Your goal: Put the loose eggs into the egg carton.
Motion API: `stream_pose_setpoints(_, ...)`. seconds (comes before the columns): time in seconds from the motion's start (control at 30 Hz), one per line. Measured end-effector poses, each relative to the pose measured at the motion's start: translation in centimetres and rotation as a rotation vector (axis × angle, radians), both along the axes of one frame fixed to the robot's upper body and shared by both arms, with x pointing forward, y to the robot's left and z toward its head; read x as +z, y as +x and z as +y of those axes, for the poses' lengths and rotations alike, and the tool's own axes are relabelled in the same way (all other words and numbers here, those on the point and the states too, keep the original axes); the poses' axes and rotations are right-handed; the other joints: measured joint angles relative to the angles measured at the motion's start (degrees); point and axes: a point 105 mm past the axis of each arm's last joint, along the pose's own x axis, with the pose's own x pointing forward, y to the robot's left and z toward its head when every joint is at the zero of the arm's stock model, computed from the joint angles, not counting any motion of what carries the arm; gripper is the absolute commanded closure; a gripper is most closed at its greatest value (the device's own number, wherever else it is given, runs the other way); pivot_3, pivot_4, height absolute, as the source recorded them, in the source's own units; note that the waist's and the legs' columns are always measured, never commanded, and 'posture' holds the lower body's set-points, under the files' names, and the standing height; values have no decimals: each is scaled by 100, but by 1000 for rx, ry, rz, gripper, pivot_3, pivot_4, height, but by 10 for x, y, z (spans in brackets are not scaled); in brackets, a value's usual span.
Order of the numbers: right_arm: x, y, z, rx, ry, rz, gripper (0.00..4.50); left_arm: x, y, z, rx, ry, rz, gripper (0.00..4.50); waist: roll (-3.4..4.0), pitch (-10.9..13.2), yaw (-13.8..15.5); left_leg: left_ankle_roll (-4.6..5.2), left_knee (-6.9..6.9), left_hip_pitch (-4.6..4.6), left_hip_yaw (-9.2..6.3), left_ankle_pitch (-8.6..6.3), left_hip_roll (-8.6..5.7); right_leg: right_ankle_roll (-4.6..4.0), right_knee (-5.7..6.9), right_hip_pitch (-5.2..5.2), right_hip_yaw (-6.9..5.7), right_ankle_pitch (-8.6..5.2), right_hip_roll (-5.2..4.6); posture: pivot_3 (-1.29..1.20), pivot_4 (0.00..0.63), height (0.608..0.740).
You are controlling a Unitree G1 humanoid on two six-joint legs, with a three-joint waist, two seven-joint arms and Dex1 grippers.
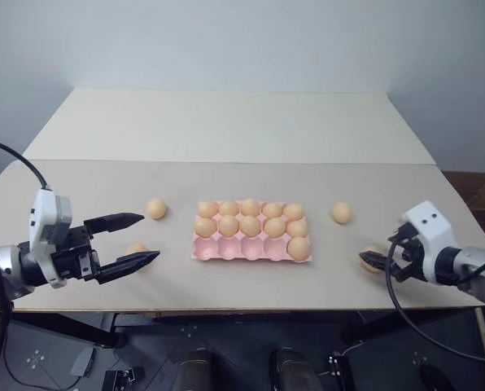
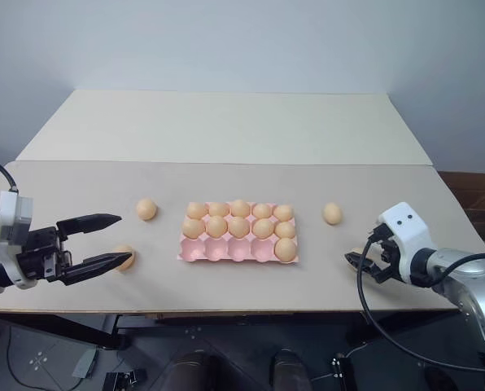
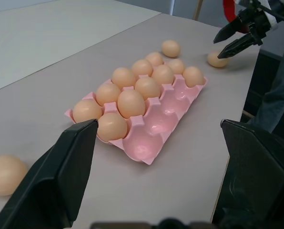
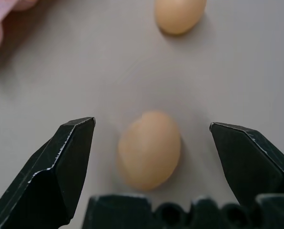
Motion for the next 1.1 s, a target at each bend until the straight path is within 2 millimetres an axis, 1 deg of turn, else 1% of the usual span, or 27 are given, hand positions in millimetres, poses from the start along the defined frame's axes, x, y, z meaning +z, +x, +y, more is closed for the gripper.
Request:
stream_pose_setpoints(0.17,-14,0,-1,-51,-11,40,0,-1,0,0,3,0,4,19,0,0,0,0,1,-9,1,0,-2,9,1,-11,1,4,0,0,150,740)
stream_pose_setpoints(0.27,-18,1,-3,-74,1,49,599,-1,0,0,5,0,3,0,0,0,-1,1,2,-18,3,1,-2,11,5,-25,6,6,1,0,150,740)
stream_pose_setpoints(0.4,-16,4,0,-66,11,36,2010,-1,0,0,5,0,3,0,0,-1,-4,1,2,-23,3,1,1,11,6,-31,6,11,7,0,150,740)
stream_pose_setpoints(0.43,-15,4,1,-62,10,31,2304,-1,0,0,5,0,2,0,1,-1,-4,1,1,-27,4,1,0,9,7,-35,6,12,7,0,150,740)
stream_pose_setpoints(0.5,-7,7,8,-37,12,-2,2304,-1,0,0,6,1,2,0,2,-1,-14,1,2,-32,3,1,0,1,9,-42,8,18,7,0,150,740)
stream_pose_setpoints(0.6,19,16,28,40,28,-99,2304,0,0,-1,8,3,-2,0,1,-1,-52,1,2,-31,1,1,1,5,9,-41,10,18,9,0,150,740)
stream_pose_setpoints(0.67,30,18,39,77,46,-139,2304,0,0,-1,7,4,-4,0,1,-1,-51,1,3,-32,1,1,2,4,10,-41,9,18,10,0,150,740)
stream_pose_setpoints(0.77,36,22,51,108,73,-163,2304,1,-1,-2,4,8,-8,0,1,-1,-43,1,3,-34,2,1,0,2,8,-42,9,20,8,0,150,740)
stream_pose_setpoints(0.83,42,25,63,146,96,-185,2304,1,-1,-2,6,9,-9,0,1,-1,-46,1,3,-35,3,1,0,1,8,-44,10,21,8,0,150,740)
stream_pose_setpoints(0.9,50,25,82,211,123,-215,2304,1,-2,-1,7,10,-11,0,1,-1,-50,1,3,-34,1,1,1,1,9,-43,9,21,9,0,150,740)
stream_pose_setpoints(0.93,52,25,95,256,135,-224,2304,1,-2,-1,8,11,-11,0,1,-1,-67,1,3,-33,1,1,3,0,10,-43,10,21,10,0,150,740)
stream_pose_setpoints(1.0,51,22,124,358,172,-218,2304,1,-2,-2,6,13,-12,0,1,-1,-96,1,3,-32,-3,1,7,-1,14,-43,8,21,15,0,150,740)
stream_pose_setpoints(1.03,45,20,139,402,182,-196,2304,1,-2,-2,5,14,-13,0,1,-1,-107,1,3,-33,-5,1,7,-2,15,-44,8,22,16,0,150,740)
stream_pose_setpoints(1.1,32,16,154,453,178,-153,2304,2,-2,-2,10,15,-16,0,1,-1,-111,1,3,-34,-5,1,5,-2,17,-45,7,22,13,0,150,740)
